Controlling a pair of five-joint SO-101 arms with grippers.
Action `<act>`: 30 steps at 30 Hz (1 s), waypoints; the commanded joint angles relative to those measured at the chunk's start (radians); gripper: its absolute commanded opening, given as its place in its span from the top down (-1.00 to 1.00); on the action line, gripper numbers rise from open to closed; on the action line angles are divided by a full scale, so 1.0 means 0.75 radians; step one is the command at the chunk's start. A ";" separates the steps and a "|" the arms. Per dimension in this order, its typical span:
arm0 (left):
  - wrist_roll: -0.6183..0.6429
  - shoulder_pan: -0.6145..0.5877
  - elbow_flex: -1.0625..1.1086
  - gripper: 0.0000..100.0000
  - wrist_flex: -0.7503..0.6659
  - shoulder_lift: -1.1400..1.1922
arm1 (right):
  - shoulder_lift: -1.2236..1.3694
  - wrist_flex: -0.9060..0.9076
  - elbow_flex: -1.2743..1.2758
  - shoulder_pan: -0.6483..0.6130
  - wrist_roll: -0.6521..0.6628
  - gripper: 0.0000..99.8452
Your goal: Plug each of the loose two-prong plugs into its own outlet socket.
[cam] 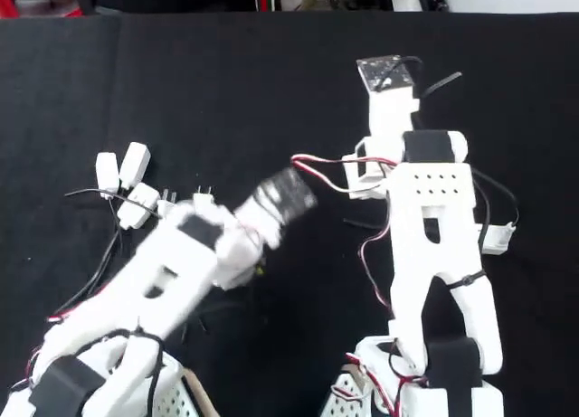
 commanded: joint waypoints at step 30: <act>0.262 -0.181 -0.181 0.43 0.194 -0.370 | -0.064 0.055 0.056 -0.284 -0.051 0.98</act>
